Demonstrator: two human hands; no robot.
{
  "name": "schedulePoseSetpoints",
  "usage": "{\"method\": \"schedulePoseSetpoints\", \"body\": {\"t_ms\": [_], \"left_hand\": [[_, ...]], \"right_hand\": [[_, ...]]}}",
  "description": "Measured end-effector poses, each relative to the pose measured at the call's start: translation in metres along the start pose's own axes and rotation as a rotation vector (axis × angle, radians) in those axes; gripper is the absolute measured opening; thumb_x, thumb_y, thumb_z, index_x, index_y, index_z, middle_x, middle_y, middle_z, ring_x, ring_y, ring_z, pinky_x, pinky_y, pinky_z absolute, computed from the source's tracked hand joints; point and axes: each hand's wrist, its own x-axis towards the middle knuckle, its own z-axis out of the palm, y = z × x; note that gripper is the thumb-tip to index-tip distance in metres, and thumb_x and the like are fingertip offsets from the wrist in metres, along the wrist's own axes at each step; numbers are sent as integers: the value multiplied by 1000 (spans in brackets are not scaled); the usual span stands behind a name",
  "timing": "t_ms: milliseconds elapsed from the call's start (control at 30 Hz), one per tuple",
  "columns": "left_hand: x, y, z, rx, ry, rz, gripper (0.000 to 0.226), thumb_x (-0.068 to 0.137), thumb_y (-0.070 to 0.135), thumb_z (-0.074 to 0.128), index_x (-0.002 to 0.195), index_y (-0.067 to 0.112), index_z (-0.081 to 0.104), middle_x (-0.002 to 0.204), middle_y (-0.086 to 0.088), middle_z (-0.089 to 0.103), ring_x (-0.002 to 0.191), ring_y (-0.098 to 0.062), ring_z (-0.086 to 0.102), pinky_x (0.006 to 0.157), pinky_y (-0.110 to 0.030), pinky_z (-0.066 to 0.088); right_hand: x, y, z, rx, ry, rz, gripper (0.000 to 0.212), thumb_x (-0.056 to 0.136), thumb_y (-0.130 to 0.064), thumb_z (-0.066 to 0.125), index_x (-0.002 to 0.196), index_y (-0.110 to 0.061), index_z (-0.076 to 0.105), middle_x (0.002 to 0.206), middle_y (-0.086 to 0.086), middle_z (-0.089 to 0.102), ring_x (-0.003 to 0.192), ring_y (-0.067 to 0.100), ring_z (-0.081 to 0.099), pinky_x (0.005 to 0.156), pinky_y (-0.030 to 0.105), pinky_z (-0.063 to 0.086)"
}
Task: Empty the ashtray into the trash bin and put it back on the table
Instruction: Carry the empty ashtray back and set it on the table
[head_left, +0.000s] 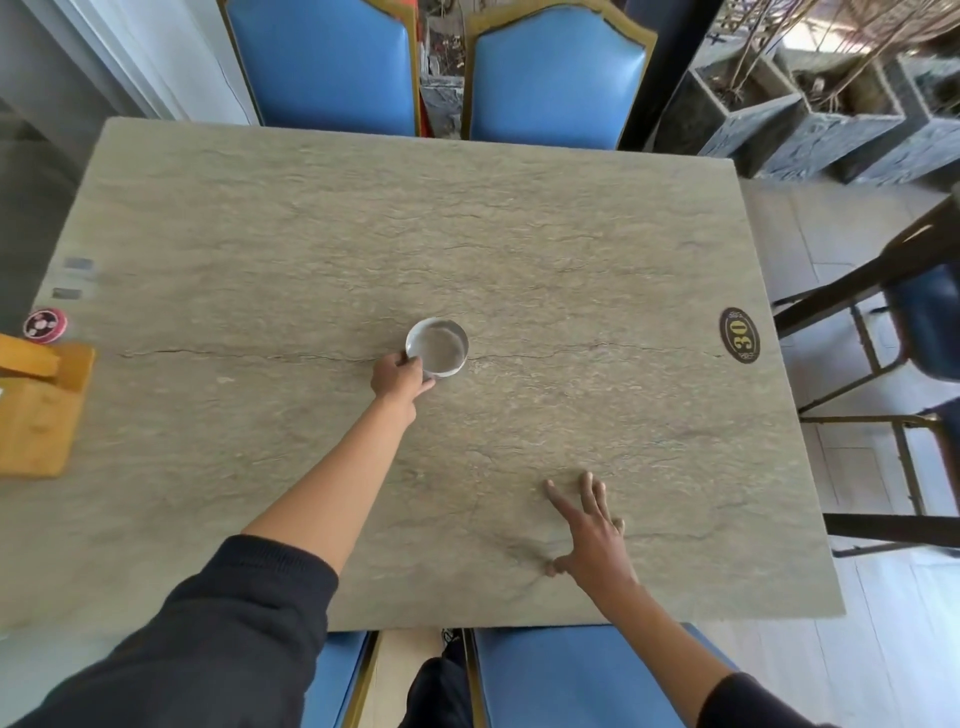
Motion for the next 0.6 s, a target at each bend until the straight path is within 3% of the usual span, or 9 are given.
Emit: {"method": "schedulePoseSetpoints", "body": {"t_ms": [100,200,367,533,600], "left_hand": [[5,7,2,26,43,24,28,98,1,54,120,-1,70,114,-14,66,91,-31,72,77,-33,67],[11,12,2,87,55,49,27,98,-1,55,119,-2,72,114,-16,67,87,-30,71,86,-41,65],[12,16,2,115,87,62,25,97,-4,57,116,0,73,115,-17,66,93,-33,72,83,-45,66],[6,13,2,138,102,100,20,96,0,61,111,3,75,112,-18,72,78,-28,72,81,-42,66],[-2,15,0,147,101,115,13,98,9,62,105,8,74,100,-13,73,68,-22,70,82,-44,66]], "right_hand": [[-1,-1,0,12,0,4,120,74,-18,89,159,-48,10,171,10,-17,157,32,-18,118,71,16],[-1,-1,0,18,-4,5,120,74,-18,90,159,-48,11,171,10,-18,157,32,-19,118,71,16],[1,-1,0,20,-8,13,121,74,-18,90,160,-48,11,171,11,-19,157,31,-20,119,71,16],[1,-2,-1,34,-21,21,121,74,-13,90,160,-48,12,170,9,-20,156,30,-21,119,71,12],[-1,-4,-1,47,-20,27,122,73,-13,90,160,-48,11,170,9,-21,156,30,-22,119,71,12]]}}
